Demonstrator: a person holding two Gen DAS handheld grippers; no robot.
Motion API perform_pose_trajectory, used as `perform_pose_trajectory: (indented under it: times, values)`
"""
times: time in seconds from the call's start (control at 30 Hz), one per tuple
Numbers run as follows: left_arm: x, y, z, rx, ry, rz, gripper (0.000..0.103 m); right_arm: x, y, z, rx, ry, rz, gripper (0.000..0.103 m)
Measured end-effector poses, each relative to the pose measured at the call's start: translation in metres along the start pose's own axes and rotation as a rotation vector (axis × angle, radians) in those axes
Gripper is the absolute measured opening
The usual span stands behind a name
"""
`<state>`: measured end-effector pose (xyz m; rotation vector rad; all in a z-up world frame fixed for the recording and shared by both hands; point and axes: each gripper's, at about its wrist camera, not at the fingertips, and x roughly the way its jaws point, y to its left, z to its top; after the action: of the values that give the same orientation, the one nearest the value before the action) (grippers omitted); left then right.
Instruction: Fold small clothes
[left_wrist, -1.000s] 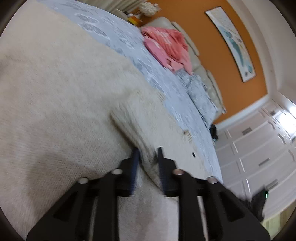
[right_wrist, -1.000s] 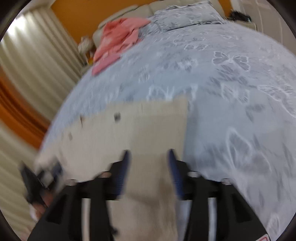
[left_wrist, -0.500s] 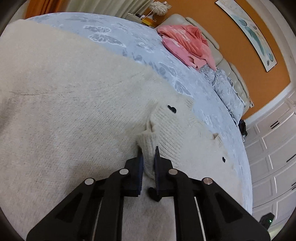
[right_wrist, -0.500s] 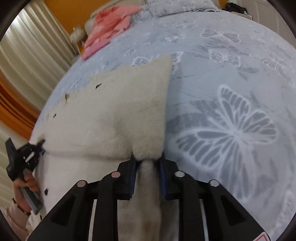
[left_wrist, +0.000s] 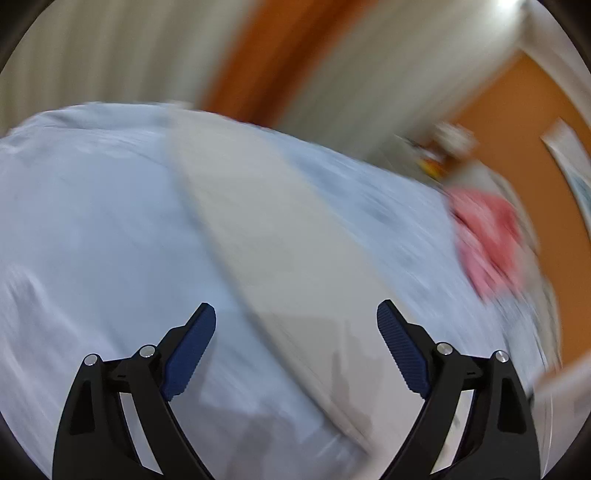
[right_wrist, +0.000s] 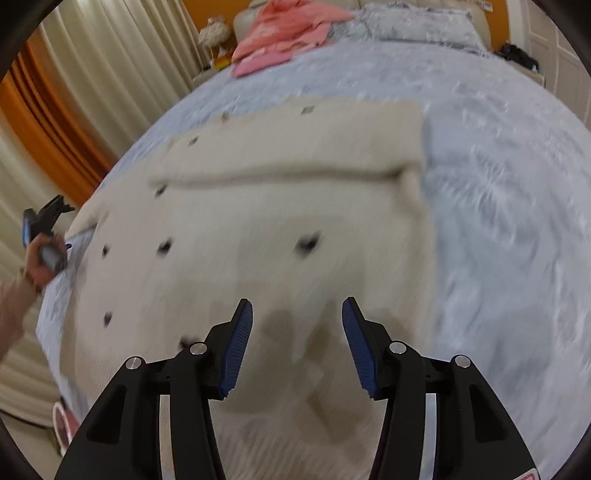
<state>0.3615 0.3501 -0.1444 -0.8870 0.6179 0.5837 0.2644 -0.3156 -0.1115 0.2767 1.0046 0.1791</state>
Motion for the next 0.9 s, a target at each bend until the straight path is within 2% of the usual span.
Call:
perform_pose_trajectory:
  times: [0.07, 0.1, 0.13, 0.17, 0.2, 0.23, 0.27, 0.33, 0.37, 0.43, 0.5, 0.53, 0.57, 0.63, 0.67, 0.7, 0.73, 0.77, 0.83, 0.9]
  values:
    - [0.022, 0.023, 0.025, -0.061, 0.034, 0.072, 0.086, 0.002, 0.004, -0.014, 0.028, 0.034, 0.015, 0.05]
    - [0.028, 0.026, 0.031, -0.05, 0.037, 0.075, 0.086, 0.002, 0.006, -0.019, 0.041, 0.042, 0.016, 0.05]
    - [0.032, 0.021, 0.034, 0.007, 0.026, 0.094, 0.083, 0.0, 0.009, -0.026, 0.057, 0.053, 0.016, 0.05]
    - [0.038, 0.008, 0.032, 0.126, 0.035, 0.146, 0.066, 0.0, 0.009, -0.029, 0.067, 0.06, 0.015, 0.05]
    - [0.045, -0.004, 0.028, 0.21, 0.054, 0.17, 0.038, -0.001, 0.009, -0.031, 0.073, 0.063, 0.013, 0.05]
    - [0.049, -0.013, 0.024, 0.257, 0.068, 0.167, 0.026, -0.003, 0.008, -0.032, 0.078, 0.063, 0.009, 0.05]
    - [0.049, -0.018, 0.023, 0.237, 0.084, 0.11, 0.008, -0.005, 0.008, -0.032, 0.082, 0.061, 0.003, 0.05]
    - [0.039, -0.029, 0.024, 0.173, 0.049, 0.033, 0.008, -0.01, 0.007, -0.033, 0.087, 0.055, -0.002, 0.05]
    - [0.025, -0.047, 0.022, 0.199, -0.007, -0.004, 0.007, -0.011, 0.006, -0.031, 0.088, 0.053, -0.004, 0.05]
    - [-0.01, -0.086, 0.007, 0.324, -0.09, -0.085, 0.007, -0.015, 0.004, -0.028, 0.089, 0.039, -0.008, 0.05]
    - [-0.063, -0.136, -0.026, 0.495, -0.147, -0.259, 0.007, -0.016, 0.002, -0.025, 0.096, 0.03, -0.007, 0.05]
    - [-0.094, -0.161, -0.055, 0.576, -0.141, -0.383, 0.007, -0.016, 0.0, -0.024, 0.108, 0.026, -0.003, 0.05]
    - [-0.112, -0.175, -0.077, 0.624, -0.118, -0.46, 0.007, -0.016, -0.002, -0.023, 0.119, 0.023, -0.001, 0.05]
    - [-0.135, -0.192, -0.132, 0.708, -0.011, -0.6, 0.012, -0.016, -0.005, -0.02, 0.142, 0.019, 0.014, 0.05]
    - [-0.136, -0.194, -0.168, 0.742, 0.081, -0.652, 0.015, -0.016, -0.006, -0.018, 0.144, 0.017, 0.015, 0.05]
    - [-0.135, -0.192, -0.195, 0.765, 0.142, -0.663, 0.034, -0.016, -0.006, -0.016, 0.143, 0.018, 0.013, 0.053]
    - [-0.129, -0.187, -0.223, 0.787, 0.201, -0.642, 0.05, -0.016, -0.006, -0.014, 0.137, 0.024, 0.008, 0.054]
    - [-0.122, -0.178, -0.248, 0.797, 0.245, -0.586, 0.071, -0.016, -0.006, -0.01, 0.128, 0.027, 0.007, 0.054]
    - [-0.116, -0.159, -0.272, 0.755, 0.281, -0.525, 0.072, -0.015, -0.006, -0.001, 0.101, 0.031, 0.015, 0.057]
    - [-0.114, -0.132, -0.272, 0.632, 0.309, -0.529, 0.081, -0.01, -0.005, 0.01, 0.071, 0.033, 0.03, 0.059]
